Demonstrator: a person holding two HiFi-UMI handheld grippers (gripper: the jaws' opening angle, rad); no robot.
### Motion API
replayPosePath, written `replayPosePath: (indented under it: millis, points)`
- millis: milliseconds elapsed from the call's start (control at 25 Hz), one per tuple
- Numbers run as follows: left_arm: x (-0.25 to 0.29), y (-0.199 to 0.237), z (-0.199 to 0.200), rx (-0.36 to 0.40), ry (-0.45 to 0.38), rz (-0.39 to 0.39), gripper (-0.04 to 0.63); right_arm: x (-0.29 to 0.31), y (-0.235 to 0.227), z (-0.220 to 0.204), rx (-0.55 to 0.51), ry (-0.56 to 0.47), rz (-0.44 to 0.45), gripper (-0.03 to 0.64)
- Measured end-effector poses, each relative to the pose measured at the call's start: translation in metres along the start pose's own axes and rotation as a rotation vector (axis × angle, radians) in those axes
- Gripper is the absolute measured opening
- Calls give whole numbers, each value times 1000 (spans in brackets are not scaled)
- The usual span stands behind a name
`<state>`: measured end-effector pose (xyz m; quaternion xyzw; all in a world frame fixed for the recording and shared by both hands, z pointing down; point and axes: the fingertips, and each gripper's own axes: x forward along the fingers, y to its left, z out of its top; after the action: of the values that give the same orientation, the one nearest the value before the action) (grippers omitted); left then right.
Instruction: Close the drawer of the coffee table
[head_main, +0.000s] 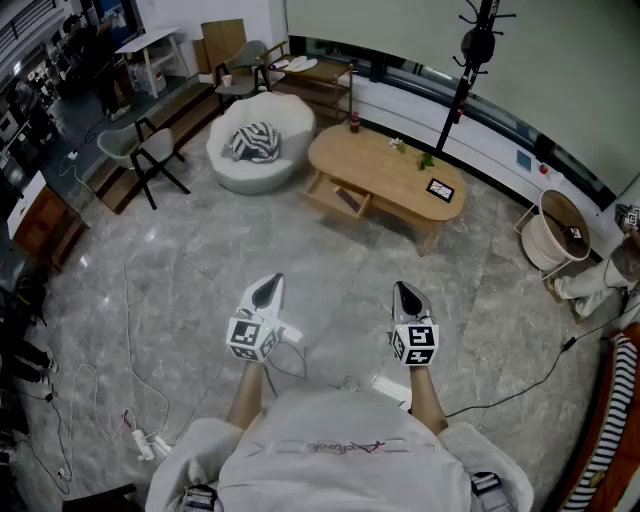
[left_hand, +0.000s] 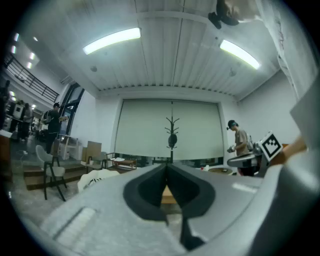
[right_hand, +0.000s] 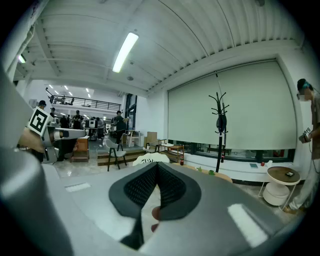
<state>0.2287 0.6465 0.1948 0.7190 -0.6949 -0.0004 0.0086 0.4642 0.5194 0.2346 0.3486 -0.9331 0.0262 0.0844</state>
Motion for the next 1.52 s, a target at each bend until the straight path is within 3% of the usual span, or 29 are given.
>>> replayPosePath:
  millis: [880,1520]
  points:
    - [-47,46,0,-6,-21,-19,0,3,71,4,-24,-7,-7,3]
    - [-24,81,-11,-5,3,-4,0,48,75,3,-27,-5,11,3]
